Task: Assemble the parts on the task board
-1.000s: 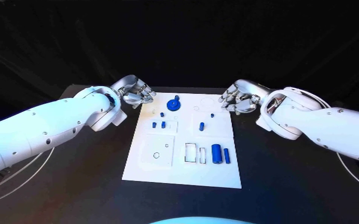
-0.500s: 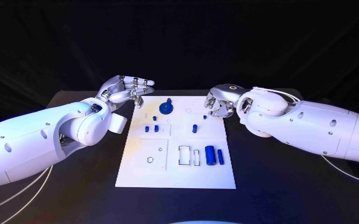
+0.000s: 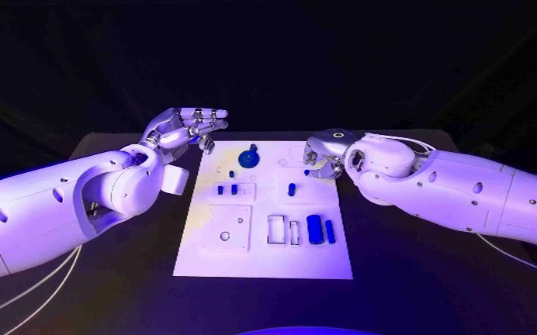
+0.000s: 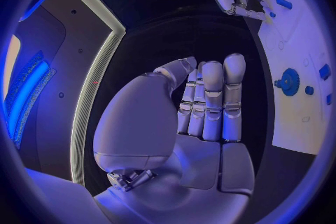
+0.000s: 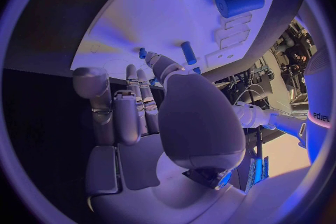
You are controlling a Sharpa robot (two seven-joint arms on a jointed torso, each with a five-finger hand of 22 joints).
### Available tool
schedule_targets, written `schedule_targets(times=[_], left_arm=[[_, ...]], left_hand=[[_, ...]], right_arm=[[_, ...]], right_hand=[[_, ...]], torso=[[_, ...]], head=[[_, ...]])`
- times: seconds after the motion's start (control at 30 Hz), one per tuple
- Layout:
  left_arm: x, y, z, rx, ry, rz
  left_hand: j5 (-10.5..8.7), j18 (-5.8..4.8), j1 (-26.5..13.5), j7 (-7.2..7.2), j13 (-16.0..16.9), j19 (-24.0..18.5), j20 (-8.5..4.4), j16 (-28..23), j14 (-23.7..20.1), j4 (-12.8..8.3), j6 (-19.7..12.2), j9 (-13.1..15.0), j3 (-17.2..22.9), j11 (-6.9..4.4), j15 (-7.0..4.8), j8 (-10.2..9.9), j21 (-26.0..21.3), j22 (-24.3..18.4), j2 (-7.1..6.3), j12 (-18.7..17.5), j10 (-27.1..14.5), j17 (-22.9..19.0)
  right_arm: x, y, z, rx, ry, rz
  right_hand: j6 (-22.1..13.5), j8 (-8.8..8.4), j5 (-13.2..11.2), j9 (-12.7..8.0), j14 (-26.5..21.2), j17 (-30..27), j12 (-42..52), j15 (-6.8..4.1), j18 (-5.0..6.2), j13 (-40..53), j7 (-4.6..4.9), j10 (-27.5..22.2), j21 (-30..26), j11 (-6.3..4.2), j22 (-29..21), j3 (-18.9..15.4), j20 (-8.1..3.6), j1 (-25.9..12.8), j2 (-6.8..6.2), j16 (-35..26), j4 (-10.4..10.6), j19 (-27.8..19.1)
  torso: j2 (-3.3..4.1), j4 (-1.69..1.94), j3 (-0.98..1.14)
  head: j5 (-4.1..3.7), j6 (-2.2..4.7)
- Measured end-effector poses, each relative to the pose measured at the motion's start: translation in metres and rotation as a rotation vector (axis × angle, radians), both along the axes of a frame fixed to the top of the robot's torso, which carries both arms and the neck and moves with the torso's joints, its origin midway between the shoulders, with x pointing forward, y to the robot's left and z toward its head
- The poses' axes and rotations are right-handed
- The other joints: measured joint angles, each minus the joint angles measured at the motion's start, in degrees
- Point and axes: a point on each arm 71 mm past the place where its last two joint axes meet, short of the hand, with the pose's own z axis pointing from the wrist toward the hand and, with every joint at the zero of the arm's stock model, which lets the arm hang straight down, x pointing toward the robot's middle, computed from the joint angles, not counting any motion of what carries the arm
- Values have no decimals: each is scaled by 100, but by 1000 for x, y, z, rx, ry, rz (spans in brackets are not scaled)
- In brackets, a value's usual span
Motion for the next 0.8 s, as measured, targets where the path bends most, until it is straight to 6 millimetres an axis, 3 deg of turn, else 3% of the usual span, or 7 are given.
schedule_targets(times=[0.43, 0.8], left_arm=[[0, 1, 1, -14, 1, 5], [-1, 2, 0, -16, 4, 7]], left_hand=[[0, 0, 0, -1, 6, 0, 0, 0, -19, -30, 0, 1, -29, 0, 19, 0, -23, -21, 0, 0, 0, -27], [0, -1, 0, -1, 5, 0, 0, -23, -19, -30, 0, -5, -29, 0, 19, 0, -46, -35, 0, 0, 0, -36]], right_arm=[[0, 7, -13, -20, 16, 8], [2, 9, -19, -23, 24, 4]], right_hand=[[0, 0, 0, 8, 0, 73, 0, 0, 0, 1, 0, 0, 172, 0, 183, 105, 0, 1, 2, 110, -25, 0], [48, 0, -32, 23, 0, 72, 22, 0, 0, 2, -5, 0, 254, 0, 291, 267, 20, 24, 144, 166, -51, -21]], torso=[[-3, -4, 5], [-3, -9, 8]], head=[[62, -35], [87, -57]])
